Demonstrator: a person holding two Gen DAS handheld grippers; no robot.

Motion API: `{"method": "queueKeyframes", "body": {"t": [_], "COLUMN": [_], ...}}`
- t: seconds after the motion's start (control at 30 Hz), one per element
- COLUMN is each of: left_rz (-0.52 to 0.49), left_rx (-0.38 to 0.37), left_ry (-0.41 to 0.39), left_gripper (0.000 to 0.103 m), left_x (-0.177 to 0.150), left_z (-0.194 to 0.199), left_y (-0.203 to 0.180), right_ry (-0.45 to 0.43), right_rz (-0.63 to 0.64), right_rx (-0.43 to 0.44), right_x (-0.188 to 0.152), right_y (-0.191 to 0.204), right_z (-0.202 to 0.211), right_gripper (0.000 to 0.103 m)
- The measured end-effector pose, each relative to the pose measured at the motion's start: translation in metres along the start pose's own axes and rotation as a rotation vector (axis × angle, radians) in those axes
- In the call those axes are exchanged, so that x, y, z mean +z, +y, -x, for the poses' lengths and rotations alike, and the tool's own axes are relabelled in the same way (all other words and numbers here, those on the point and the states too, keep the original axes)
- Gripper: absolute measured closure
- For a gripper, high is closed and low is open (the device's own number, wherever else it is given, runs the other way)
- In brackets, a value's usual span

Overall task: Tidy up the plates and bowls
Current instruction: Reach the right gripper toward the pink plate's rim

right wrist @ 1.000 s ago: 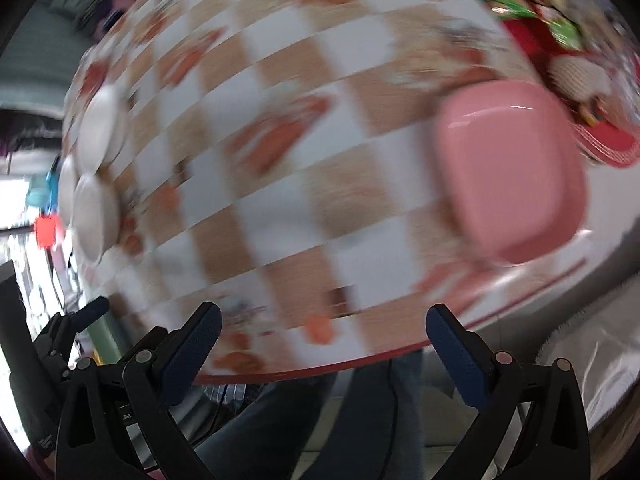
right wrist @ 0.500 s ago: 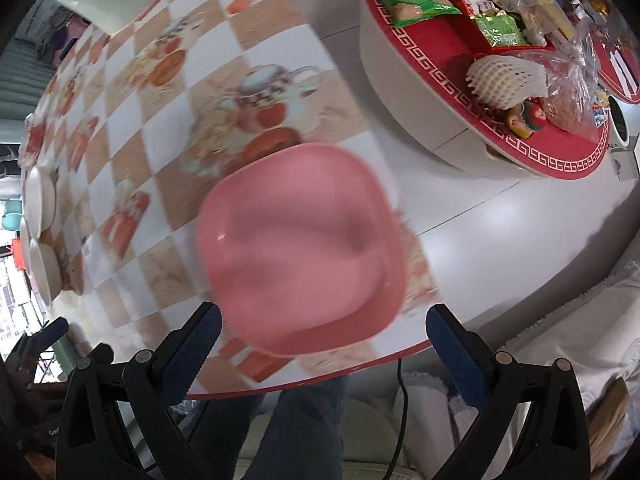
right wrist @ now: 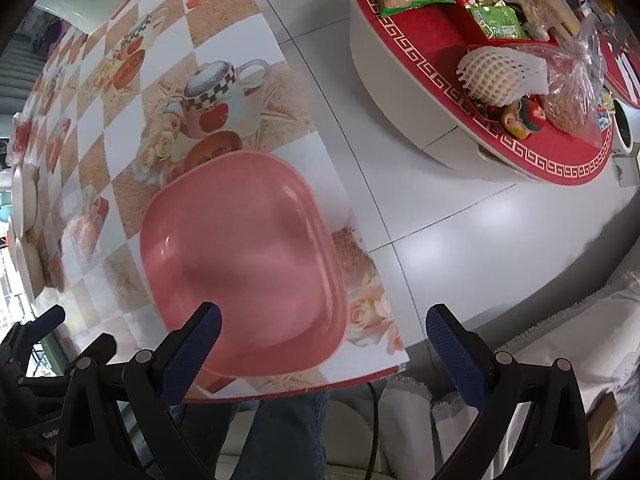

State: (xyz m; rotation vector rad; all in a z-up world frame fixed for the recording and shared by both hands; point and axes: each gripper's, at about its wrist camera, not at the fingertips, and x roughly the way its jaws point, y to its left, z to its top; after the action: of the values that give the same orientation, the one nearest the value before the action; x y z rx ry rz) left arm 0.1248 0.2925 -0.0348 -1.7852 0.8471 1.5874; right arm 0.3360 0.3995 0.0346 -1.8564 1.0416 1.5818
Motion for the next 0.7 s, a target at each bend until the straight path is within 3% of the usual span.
{"method": "queueKeyframes", "body": {"t": [0.1, 0.13, 0.4, 0.47, 0.53, 0.6, 0.7], "left_rz": [0.007, 0.006, 0.023, 0.032, 0.029, 0.018, 0.016], "left_rx": [-0.011, -0.015, 0.01, 0.006, 0.004, 0.002, -0.01], "left_ry": [0.0, 0.0, 0.016, 0.026, 0.037, 0.039, 0.041], "left_gripper": [0.0, 0.0, 0.0, 0.001, 0.002, 0.003, 0.003], "left_x": [0.008, 0.01, 0.018, 0.017, 0.017, 0.017, 0.02], "left_z": [-0.005, -0.006, -0.026, -0.03, -0.033, -0.034, -0.035], "left_y": [-0.009, -0.011, -0.026, -0.025, -0.027, -0.028, -0.03], "right_ry": [-0.002, -0.003, -0.002, 0.0, 0.01, 0.028, 0.043], "right_rz": [0.037, 0.027, 0.101, 0.124, 0.145, 0.158, 0.174], "right_rx": [-0.039, 0.014, -0.037, -0.033, -0.025, -0.007, 0.002], "right_x": [0.006, 0.007, 0.015, 0.015, 0.015, 0.014, 0.015], "right_y": [0.004, 0.005, 0.007, 0.01, 0.012, 0.013, 0.017], "right_z": [-0.007, -0.008, -0.02, -0.022, -0.026, -0.03, -0.036], "right_gripper": [0.0, 0.0, 0.0, 0.018, 0.028, 0.052, 0.054]}}
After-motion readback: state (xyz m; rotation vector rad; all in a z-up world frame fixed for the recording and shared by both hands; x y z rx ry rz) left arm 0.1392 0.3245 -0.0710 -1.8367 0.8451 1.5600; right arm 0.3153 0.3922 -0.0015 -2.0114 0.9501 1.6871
